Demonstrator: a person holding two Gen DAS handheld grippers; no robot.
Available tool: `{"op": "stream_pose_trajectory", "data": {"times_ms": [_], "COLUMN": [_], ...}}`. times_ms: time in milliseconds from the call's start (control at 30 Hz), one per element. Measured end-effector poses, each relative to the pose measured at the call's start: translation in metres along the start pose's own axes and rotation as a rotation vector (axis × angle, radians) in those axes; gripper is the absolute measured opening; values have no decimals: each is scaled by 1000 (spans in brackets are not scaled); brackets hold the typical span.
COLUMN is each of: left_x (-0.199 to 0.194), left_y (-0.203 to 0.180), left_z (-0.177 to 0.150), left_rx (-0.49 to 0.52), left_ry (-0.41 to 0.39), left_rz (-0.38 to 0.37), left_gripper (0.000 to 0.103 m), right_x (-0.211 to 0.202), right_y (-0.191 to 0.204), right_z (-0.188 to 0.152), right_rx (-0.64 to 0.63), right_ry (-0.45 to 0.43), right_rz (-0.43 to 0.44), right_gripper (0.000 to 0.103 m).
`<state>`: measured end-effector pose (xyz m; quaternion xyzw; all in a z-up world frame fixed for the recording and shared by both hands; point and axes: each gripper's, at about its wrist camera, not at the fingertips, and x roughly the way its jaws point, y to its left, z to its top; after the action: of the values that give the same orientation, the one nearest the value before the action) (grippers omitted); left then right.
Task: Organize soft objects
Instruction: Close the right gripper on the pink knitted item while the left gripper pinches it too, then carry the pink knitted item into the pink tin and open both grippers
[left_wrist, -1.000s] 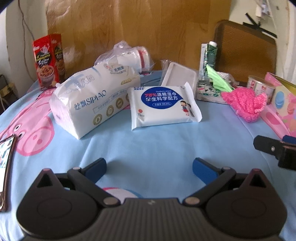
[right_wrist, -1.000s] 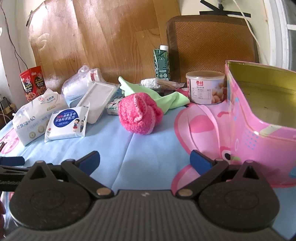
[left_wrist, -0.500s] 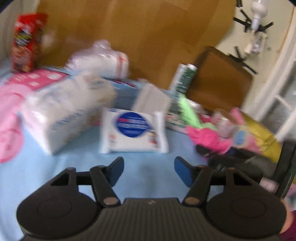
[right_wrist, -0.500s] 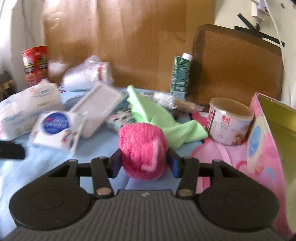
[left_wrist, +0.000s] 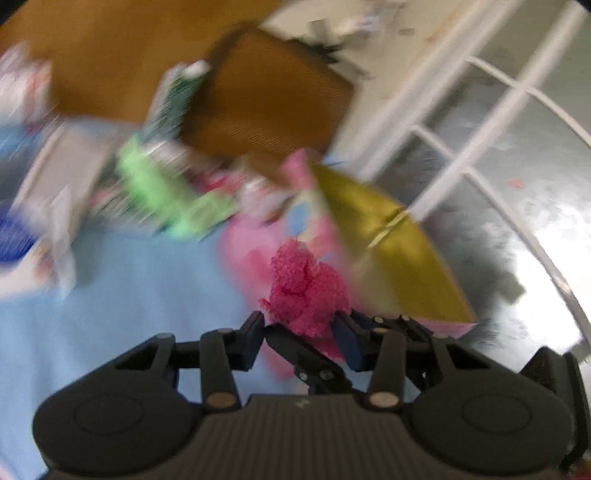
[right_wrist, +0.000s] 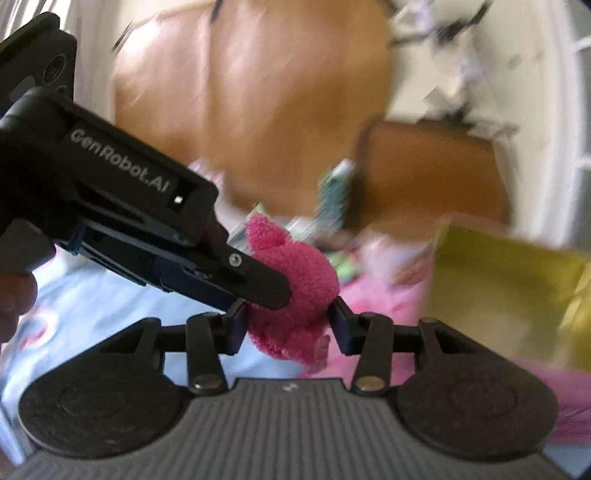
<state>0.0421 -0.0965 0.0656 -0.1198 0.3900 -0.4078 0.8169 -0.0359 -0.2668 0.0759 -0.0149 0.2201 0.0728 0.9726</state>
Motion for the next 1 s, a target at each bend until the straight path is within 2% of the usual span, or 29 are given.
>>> {"op": "stream_pose_trajectory", "data": {"times_ms": [100,167,200,267,333,400,467,600,633,767,800,867,1000], "left_x": [21,47,61,81,76,60,40,18,14,-5,-10,-22,-47], "left_y": [-40,-57,-64,-72,-77,-73,-62,-37,-31,-5,3,18,50], "left_z": [19,25,26,25,16,14,16,19,17,0,-4,-14,-31], "left_rx": [102,126,126,125,120,114,105,46,38,24,19,-1,-78], "left_ry": [-24,-13,-3,10,-14,-73,-133,-161,-164,-165,-165,-164,-175], "left_rz": [-51,-80,-91,-62,-69,-88,-69,-29,-16,77,100,137,213], "left_gripper": [42,42,46,55,59,63,67,68,68,68,68,68,69], "right_x": [-17,-20,-20,-21,-24,-39,-52,-50,-41,0,3,12,40], "right_y": [-30,-51,-60,-76,-89,-106,-120,-140,-141,-163,-165,-165,-165], "right_z": [10,10,9,3,-2,-6,-6,-5,-5,-7,-11,-16,-4], "right_rx": [52,85,96,97,63,51,46,-69,-116,-191,-187,-211,-242], "right_ry": [-76,-81,-73,-78,-87,-165,-248,-439,-454,-329,-353,-355,-348], "right_rz": [-106,-177,-217,-283,-349,-427,-458,-613,-635,-635,-627,-649,-653], "right_gripper": [50,51,53,58,77,80,84,93,94,90,95,95,95]}}
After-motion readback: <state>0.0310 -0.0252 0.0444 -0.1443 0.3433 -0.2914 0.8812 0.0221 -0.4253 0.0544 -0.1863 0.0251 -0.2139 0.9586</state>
